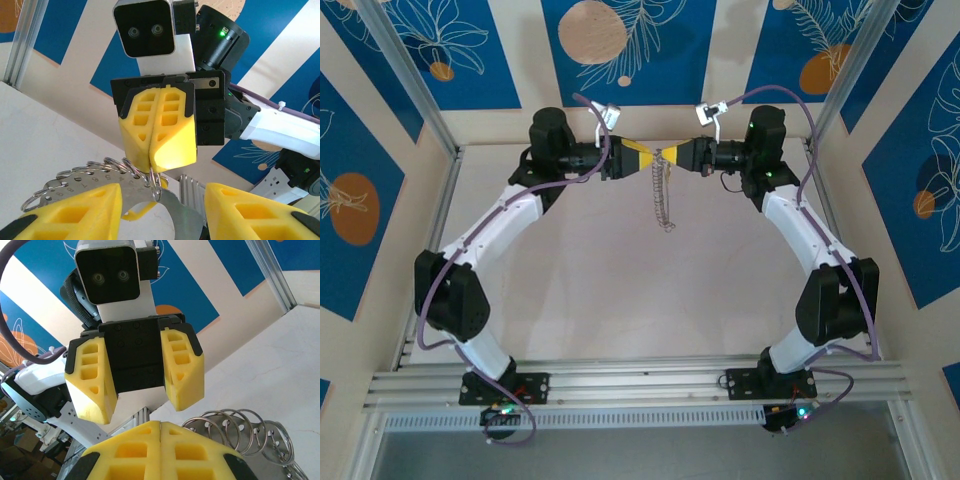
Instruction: Put the keys on the keyring
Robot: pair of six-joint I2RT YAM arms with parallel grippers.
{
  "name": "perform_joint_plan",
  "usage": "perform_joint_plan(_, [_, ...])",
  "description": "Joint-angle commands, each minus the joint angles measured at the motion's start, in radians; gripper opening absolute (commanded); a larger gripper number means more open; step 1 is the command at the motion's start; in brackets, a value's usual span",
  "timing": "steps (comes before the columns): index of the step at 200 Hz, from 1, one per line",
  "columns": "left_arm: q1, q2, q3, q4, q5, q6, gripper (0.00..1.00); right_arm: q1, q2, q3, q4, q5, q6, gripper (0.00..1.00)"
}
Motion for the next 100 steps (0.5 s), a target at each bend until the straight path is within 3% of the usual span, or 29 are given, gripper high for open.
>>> perform_joint_plan(1, [0.009,0.015,0.035,0.003,0.032,0.010,0.46,0.000,0.010,0.027,0.005,-0.030,-0.011,0.00])
perform_joint_plan(100, [-0.007,0.055,0.057,0.010,0.030,-0.002,0.43,0.012,0.029,0.042,0.018,-0.040,-0.005,0.00])
